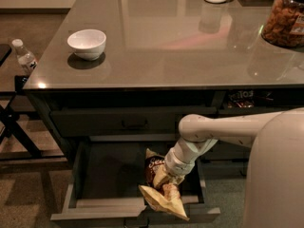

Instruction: Place brown chip bag into middle drawer

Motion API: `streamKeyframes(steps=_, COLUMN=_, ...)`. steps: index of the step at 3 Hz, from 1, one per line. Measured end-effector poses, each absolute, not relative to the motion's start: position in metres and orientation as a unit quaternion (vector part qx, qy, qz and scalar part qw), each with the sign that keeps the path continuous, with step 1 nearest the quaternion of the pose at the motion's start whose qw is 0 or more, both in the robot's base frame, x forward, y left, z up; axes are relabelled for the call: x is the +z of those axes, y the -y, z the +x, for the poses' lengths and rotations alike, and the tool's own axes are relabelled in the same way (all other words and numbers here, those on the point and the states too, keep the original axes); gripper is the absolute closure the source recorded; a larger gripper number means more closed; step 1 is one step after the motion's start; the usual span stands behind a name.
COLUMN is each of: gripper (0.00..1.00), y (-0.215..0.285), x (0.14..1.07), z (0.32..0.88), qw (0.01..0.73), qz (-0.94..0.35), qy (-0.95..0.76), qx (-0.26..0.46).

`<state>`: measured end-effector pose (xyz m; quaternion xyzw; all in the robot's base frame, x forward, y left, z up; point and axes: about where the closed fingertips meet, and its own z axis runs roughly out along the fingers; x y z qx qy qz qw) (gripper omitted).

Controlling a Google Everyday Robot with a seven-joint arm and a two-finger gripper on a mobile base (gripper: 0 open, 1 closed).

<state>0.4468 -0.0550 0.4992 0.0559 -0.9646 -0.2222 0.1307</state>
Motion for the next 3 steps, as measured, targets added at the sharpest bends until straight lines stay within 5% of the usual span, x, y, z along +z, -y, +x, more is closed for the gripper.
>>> streamKeyframes(steps=3, gripper=1.00, y=0.037, x=0.472, z=0.481, qw=0.072, qz=0.032, qy=0.968, qx=-0.238)
